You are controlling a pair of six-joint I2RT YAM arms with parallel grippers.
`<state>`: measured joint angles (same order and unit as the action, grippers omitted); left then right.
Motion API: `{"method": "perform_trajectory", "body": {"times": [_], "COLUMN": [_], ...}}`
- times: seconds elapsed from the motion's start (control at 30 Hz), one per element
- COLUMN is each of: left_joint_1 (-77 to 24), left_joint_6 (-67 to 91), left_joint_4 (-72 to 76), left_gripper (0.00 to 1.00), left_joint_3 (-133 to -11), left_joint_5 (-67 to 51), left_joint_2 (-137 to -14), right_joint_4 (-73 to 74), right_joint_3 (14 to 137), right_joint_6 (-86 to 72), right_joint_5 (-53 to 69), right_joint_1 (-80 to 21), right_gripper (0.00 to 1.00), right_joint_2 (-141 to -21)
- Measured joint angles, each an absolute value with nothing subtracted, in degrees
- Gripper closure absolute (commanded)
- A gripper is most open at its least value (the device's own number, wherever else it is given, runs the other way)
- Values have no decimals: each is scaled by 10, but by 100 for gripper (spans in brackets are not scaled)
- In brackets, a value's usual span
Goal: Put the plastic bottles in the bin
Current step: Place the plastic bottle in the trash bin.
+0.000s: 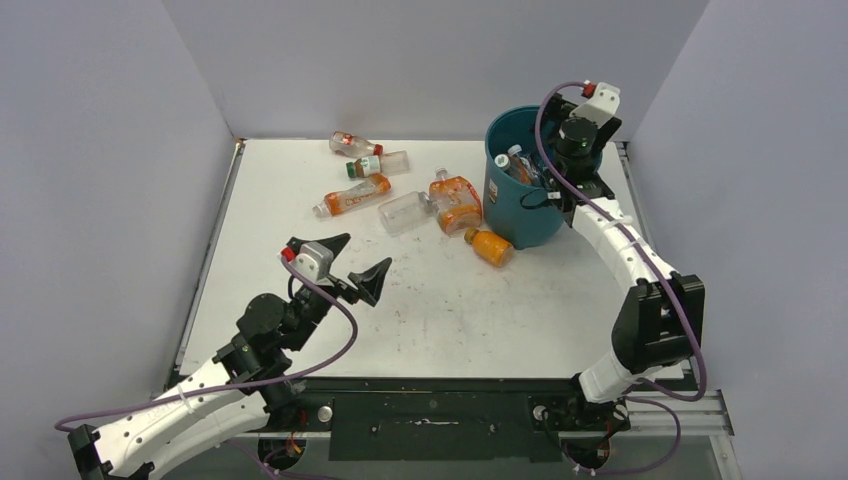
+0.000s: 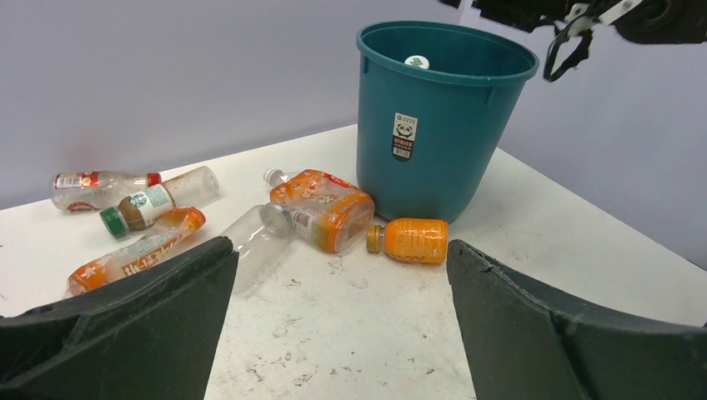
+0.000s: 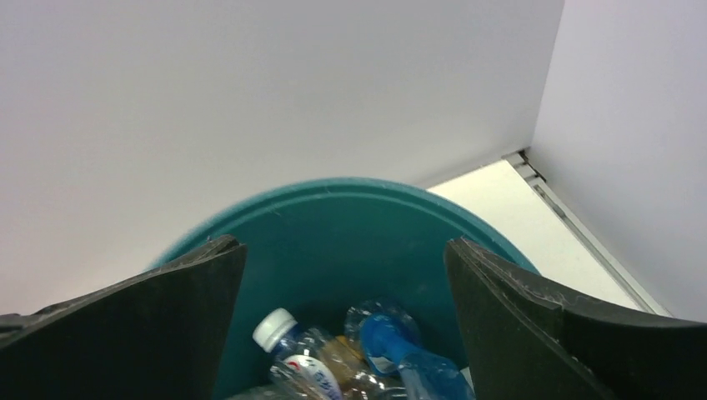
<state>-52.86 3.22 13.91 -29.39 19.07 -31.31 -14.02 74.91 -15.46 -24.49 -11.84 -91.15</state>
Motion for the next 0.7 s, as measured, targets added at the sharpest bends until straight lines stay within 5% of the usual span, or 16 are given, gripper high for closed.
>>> {"method": "perform_trajectory", "body": {"times": [0.43, 0.7], "left_joint_1": [-532, -540], "left_joint_6": [37, 31], "left_joint_4": [131, 121], "left_gripper": [4, 4], "left_joint_3": [-294, -294], "left_joint_5": [211, 259], "left_joint_2": [-318, -330], "right_joint_4": [-55, 32], "right_joint_3": [829, 727], "right_joint_6": [-164, -165], "right_joint_5": [-148, 27], "right_joint_1": [-300, -376], "right_gripper": [10, 10], "right_joint_2": [-735, -620]}}
